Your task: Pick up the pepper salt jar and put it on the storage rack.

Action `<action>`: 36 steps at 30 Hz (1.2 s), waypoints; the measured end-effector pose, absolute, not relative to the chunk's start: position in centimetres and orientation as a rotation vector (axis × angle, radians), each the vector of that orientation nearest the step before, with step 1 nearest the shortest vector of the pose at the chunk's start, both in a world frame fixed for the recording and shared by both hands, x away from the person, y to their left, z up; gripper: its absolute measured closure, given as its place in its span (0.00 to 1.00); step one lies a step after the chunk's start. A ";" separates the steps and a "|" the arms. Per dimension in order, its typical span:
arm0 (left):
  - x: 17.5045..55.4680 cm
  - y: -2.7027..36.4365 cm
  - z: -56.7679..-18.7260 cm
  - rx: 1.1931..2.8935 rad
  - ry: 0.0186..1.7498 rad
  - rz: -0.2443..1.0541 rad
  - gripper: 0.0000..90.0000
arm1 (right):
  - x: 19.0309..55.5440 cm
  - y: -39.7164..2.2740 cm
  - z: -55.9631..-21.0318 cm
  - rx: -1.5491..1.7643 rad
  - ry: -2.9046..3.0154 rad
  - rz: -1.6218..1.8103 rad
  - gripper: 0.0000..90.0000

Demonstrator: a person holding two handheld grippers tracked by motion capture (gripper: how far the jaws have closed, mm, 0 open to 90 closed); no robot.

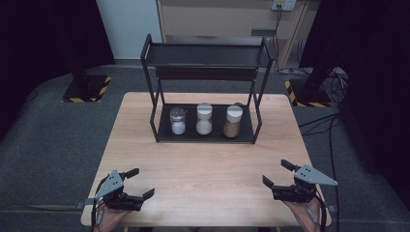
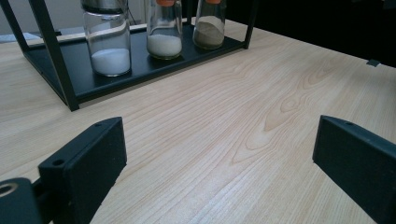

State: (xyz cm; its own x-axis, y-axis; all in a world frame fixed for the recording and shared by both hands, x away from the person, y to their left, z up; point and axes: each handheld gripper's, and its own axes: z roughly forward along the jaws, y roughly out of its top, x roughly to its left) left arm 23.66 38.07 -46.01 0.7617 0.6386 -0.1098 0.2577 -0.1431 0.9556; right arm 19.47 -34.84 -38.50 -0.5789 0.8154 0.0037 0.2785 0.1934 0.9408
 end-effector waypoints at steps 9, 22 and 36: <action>23.7 38.1 -46.0 1.725 0.709 0.384 0.02 | 19.1 -35.4 -39.4 1.021 1.961 1.384 0.09; 23.6 38.2 -46.1 1.717 0.706 0.386 0.02 | 18.9 -36.5 -40.6 1.000 1.942 1.407 0.09; 23.0 38.5 -46.2 1.681 0.718 0.419 0.02 | 18.9 -36.4 -40.8 1.034 1.940 1.346 0.08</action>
State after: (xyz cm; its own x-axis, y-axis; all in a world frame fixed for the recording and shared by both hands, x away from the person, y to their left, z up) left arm 23.03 38.45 -46.19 0.7444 0.6595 -0.1047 0.2327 -0.1093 0.9664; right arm 18.87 -36.35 -40.84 -0.5480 0.8363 -0.0158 0.2779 0.1998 0.9396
